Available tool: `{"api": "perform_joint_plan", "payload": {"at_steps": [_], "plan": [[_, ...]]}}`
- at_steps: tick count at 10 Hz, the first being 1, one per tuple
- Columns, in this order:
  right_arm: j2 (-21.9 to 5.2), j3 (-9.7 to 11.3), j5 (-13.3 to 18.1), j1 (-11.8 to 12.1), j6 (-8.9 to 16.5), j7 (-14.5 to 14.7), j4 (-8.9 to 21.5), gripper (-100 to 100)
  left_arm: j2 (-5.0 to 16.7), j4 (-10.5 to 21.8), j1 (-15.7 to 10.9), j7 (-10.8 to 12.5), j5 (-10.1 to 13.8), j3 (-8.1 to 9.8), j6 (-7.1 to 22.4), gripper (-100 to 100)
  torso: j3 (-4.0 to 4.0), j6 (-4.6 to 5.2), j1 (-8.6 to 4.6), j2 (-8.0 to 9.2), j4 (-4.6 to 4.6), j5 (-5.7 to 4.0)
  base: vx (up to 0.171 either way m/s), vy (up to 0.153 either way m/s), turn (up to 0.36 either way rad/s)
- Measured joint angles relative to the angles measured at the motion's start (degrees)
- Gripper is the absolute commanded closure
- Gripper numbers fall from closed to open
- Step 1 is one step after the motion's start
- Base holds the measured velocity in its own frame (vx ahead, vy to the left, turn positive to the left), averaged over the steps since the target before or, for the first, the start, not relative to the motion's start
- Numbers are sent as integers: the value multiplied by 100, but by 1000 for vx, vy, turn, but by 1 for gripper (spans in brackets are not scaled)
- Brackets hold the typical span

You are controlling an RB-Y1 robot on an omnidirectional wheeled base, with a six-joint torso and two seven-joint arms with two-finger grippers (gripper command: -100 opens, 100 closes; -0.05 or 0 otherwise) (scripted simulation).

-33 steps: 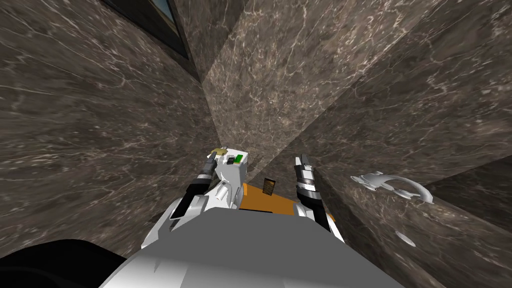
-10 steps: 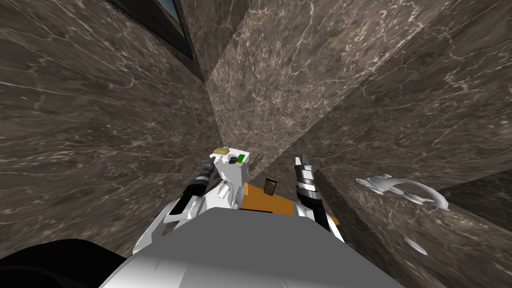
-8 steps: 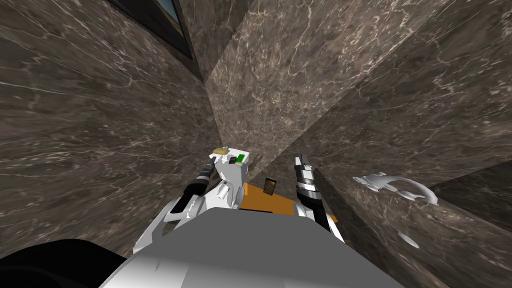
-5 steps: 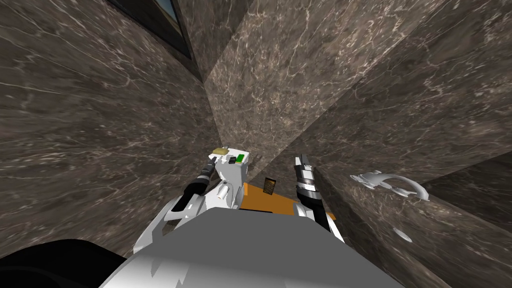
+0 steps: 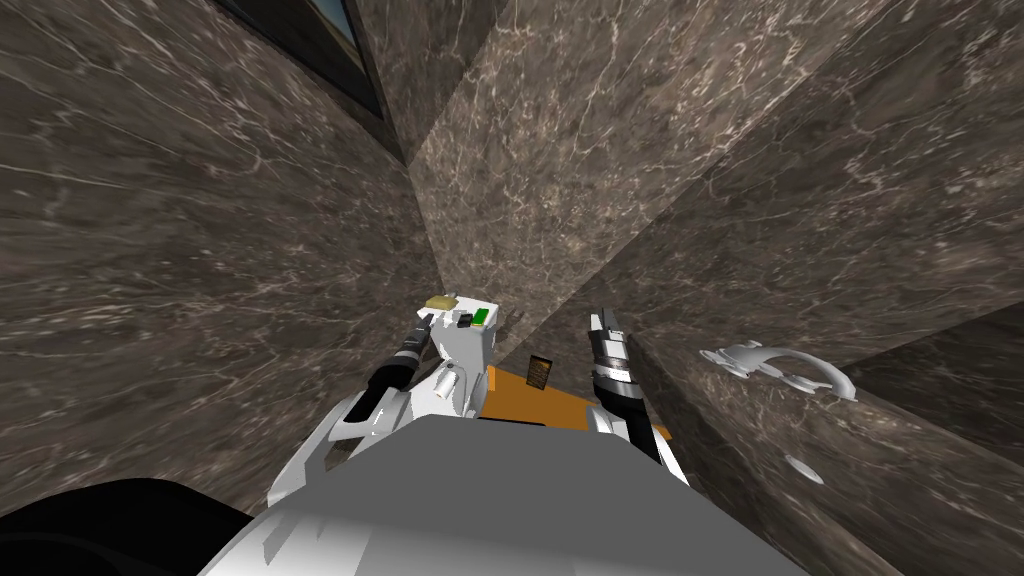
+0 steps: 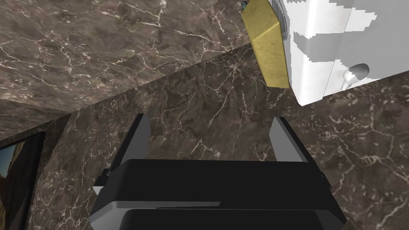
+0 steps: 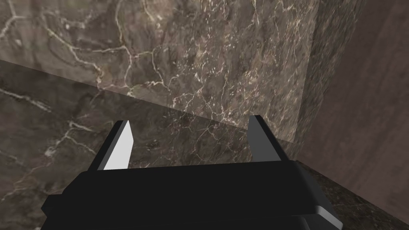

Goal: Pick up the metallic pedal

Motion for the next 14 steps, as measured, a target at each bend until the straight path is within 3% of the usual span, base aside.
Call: {"api": "perform_joint_plan", "payload": {"at_steps": [4, 9, 14], "plan": [[0, 0, 0, 0, 0, 0, 0, 0, 0, 0, 0, 0, 0, 0, 0, -100, 0, 0, -1, -1, 0, 0, -1, 1, -4], [0, 0, 0, 0, 0, 0, 0, 0, 305, -188, -200, 476, 349, -314, 551, -100, -3, -1, -4, -5, -1, -1, 6, -6, 18], [0, 0, 0, 1, 0, 0, 0, 0, 462, -244, -150, 918, 542, -499, 1074, -100, -6, -1, -8, -10, -2, -1, 38, -23, 44]]}}
